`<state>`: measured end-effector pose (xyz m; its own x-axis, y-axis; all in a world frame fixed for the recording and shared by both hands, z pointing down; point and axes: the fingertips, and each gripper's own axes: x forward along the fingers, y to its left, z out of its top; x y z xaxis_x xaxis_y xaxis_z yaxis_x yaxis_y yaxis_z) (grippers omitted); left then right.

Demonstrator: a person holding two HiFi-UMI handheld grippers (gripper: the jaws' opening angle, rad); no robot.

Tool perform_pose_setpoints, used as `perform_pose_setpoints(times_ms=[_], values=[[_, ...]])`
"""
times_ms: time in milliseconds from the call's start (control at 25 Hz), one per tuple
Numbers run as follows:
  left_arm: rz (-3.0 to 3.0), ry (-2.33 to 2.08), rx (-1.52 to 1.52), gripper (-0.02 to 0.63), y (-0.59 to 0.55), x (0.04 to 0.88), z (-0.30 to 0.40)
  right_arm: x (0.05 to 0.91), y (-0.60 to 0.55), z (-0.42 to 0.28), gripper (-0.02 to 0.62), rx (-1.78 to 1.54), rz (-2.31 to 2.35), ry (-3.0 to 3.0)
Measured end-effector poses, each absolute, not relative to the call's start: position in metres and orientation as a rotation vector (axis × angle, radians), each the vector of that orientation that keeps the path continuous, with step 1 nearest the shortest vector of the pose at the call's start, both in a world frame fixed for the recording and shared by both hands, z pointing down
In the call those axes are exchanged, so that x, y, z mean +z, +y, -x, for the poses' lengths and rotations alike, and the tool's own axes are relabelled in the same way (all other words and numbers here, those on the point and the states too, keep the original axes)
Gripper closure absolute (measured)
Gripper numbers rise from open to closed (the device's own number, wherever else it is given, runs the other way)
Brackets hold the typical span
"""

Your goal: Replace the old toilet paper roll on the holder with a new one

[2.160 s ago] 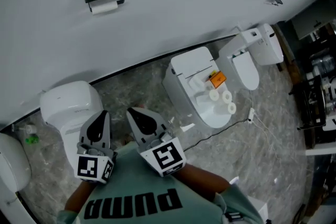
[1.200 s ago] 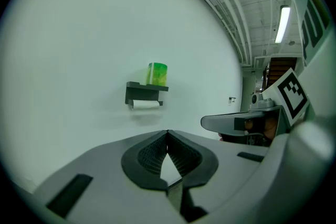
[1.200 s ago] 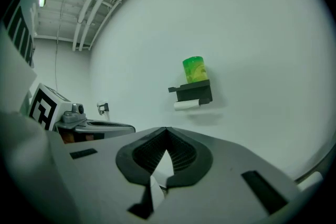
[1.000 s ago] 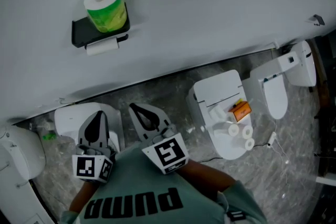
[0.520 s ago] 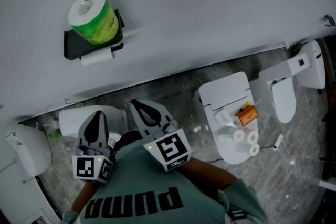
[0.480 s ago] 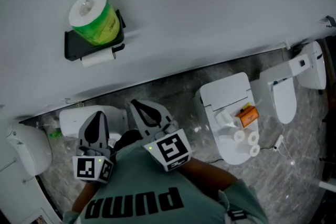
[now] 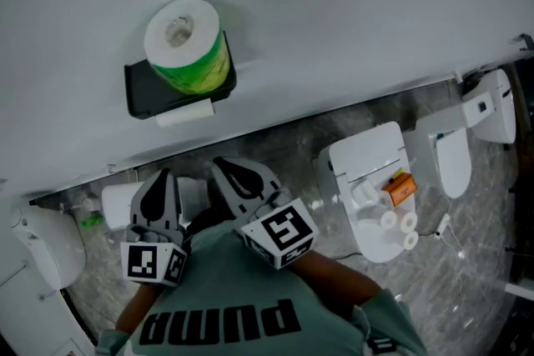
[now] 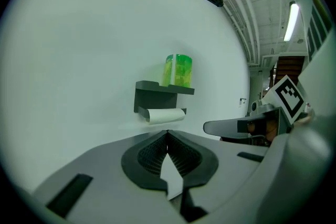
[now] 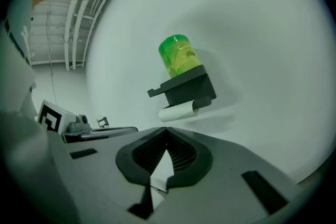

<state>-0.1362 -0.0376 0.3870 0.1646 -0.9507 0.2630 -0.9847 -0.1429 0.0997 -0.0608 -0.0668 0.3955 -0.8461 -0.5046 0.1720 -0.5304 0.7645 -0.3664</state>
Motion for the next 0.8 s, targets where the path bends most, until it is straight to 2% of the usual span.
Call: perform_pose_setpoints(times_ms=[520,560,800], values=[[-2.23,-1.765,0.237,0.603,-0.071,0.414,0.169,0.413,-0.098,0.099,0.587,1.28,-0.797,-2.858],[-2.224,-1.768,0.225,0.603,-0.073,0.415,0.17,0.414,-0.1,0.1,0.546,1.346,-0.783,-2.856],[-2.201,-1.752,0.182,0.603,-0.077,0.425,0.174,0.414,-0.11,0.11,0.414,1.742,-0.705,-2.81]])
